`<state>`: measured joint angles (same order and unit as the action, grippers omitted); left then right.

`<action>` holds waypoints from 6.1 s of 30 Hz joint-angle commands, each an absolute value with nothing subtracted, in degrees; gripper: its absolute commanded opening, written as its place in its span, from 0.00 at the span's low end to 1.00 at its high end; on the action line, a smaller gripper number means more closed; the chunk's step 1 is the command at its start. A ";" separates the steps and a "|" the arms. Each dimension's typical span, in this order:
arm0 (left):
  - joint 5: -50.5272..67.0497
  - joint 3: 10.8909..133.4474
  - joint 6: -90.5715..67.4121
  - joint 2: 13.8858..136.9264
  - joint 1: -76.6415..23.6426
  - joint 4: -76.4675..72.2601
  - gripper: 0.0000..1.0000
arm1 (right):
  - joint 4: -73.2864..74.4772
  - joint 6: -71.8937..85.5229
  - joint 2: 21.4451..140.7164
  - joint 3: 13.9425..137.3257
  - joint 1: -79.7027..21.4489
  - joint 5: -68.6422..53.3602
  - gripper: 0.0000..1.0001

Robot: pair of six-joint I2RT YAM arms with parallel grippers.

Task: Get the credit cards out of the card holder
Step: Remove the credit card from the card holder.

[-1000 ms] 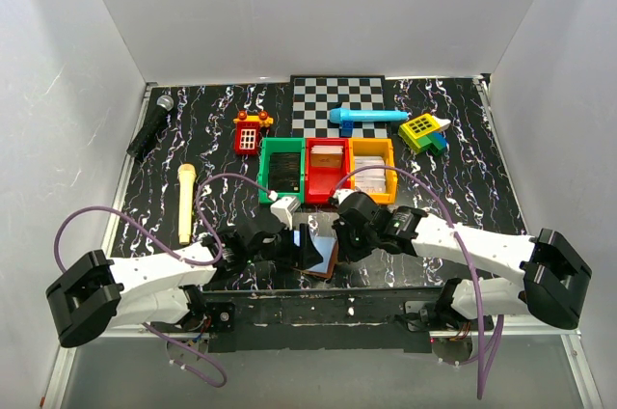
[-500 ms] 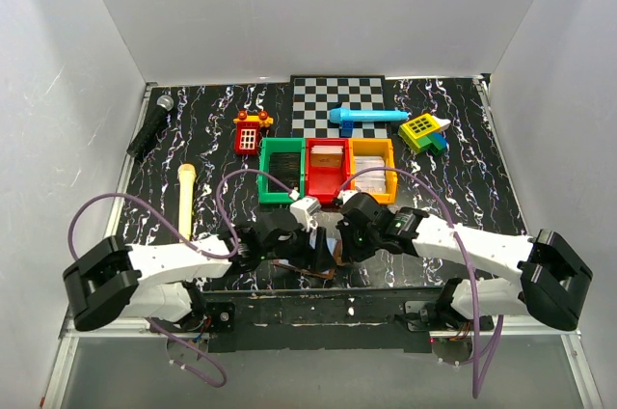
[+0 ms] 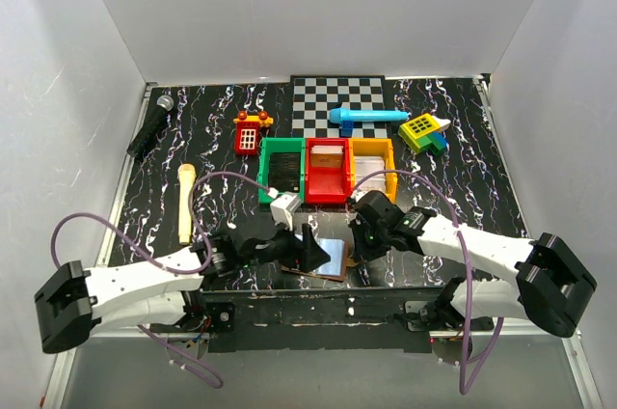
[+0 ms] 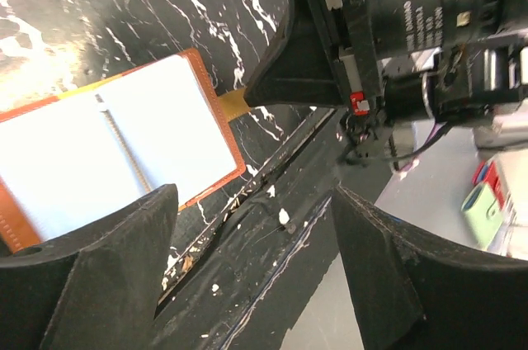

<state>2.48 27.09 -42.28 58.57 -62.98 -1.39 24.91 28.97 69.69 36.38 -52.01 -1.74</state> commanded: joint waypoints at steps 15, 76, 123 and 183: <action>-4.31 22.32 -49.04 60.90 -57.22 4.66 0.76 | 21.53 27.25 68.99 35.68 -50.89 -5.45 0.01; 8.71 32.69 -38.06 68.99 -61.87 -4.75 0.69 | 21.18 27.16 69.70 35.33 -50.63 -5.10 0.01; -19.24 47.71 -32.25 82.07 -70.05 18.62 0.81 | 20.92 25.93 70.22 34.28 -48.60 -6.24 0.01; -18.28 49.04 -31.55 82.26 -72.33 19.86 0.68 | 21.09 26.10 69.70 34.28 -48.60 -6.50 0.01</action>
